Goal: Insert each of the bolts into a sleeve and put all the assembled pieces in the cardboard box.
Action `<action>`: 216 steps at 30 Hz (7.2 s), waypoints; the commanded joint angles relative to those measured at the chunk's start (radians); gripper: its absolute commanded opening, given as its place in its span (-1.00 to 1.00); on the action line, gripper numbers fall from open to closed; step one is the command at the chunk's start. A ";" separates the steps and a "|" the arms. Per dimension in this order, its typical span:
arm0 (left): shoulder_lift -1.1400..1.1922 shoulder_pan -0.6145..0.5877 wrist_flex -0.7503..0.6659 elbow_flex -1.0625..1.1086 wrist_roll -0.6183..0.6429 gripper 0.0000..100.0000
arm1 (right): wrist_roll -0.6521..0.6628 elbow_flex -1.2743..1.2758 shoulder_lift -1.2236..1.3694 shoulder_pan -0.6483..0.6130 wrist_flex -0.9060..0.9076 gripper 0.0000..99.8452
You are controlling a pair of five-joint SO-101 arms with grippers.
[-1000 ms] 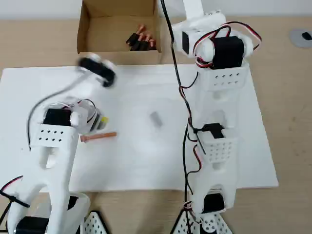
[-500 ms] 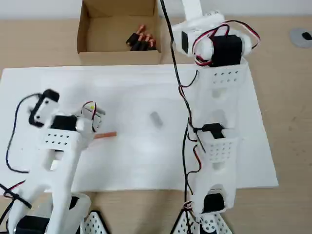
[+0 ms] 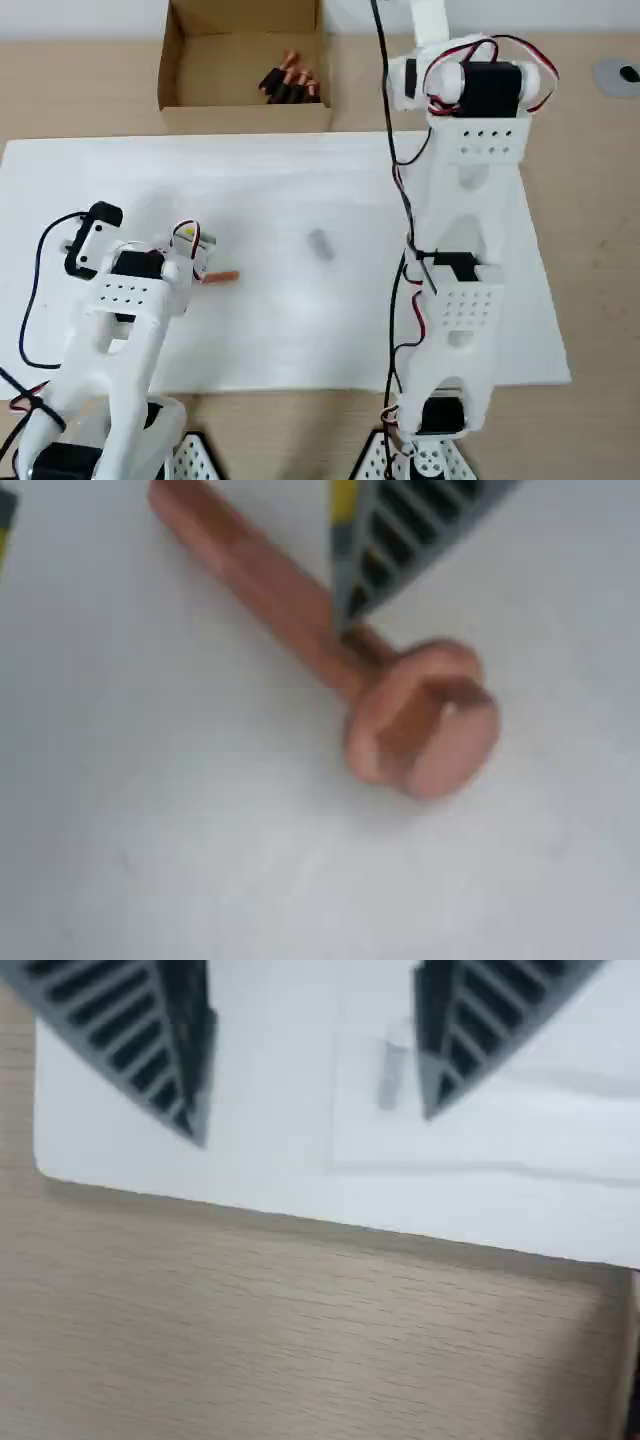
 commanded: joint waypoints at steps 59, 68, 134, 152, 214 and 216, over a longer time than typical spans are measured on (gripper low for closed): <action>0.522 -0.094 0.115 -0.181 -0.253 -0.98 | -0.008 0.008 -0.366 0.122 0.014 -0.66; 0.593 -0.037 0.354 -0.503 -0.308 -0.98 | -0.008 0.079 -0.469 0.219 0.014 -0.66; -0.817 0.015 0.865 -0.899 -1.281 -0.99 | -0.012 1.168 -0.257 -0.499 -0.083 -0.66; -0.819 0.015 0.865 -0.899 -1.283 -0.99 | 0.080 1.270 -0.021 -0.361 -0.230 -0.66; -0.819 -0.120 0.865 -0.891 -1.280 -0.99 | 0.141 1.018 -0.125 -0.407 -0.160 -0.98; -0.819 -0.117 0.865 -0.891 -1.278 -0.99 | 0.155 0.989 -0.131 -0.369 -0.163 -0.98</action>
